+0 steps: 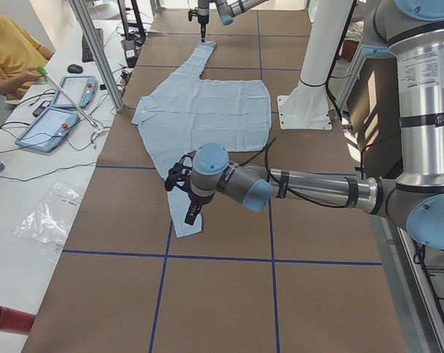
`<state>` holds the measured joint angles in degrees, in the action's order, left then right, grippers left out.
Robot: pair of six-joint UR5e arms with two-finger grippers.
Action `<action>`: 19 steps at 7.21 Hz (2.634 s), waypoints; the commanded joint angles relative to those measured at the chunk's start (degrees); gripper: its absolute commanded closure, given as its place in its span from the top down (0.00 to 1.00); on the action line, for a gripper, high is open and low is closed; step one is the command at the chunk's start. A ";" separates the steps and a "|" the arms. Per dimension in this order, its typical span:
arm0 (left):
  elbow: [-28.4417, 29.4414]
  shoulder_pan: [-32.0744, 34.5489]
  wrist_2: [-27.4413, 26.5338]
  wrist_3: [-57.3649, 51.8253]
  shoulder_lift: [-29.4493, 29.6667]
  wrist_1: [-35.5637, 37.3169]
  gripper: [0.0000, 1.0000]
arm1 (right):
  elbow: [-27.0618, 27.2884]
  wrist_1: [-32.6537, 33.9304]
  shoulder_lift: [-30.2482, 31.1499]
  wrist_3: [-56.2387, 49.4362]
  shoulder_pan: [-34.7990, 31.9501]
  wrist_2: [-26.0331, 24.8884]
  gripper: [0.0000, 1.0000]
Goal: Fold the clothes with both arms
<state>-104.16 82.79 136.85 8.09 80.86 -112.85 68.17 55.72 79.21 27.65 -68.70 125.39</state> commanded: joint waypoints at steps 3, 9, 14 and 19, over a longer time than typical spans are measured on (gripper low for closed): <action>0.01 0.00 0.00 0.00 0.00 0.00 1.00 | -0.15 0.00 -0.11 -0.05 0.76 -2.25 0.44; -0.08 0.00 0.00 0.00 0.00 0.00 1.00 | 1.69 -0.52 -0.19 -0.05 0.58 -1.38 0.00; -0.60 0.00 0.09 0.09 0.00 0.00 1.00 | 18.56 0.26 -3.41 22.09 10.11 8.13 0.00; -2.79 0.09 0.09 1.49 -0.09 0.26 1.00 | 5.02 4.05 -35.89 58.69 25.95 -10.02 0.00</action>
<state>-106.15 82.81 136.93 8.92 80.81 -112.66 79.71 59.25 52.54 79.10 -46.06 121.01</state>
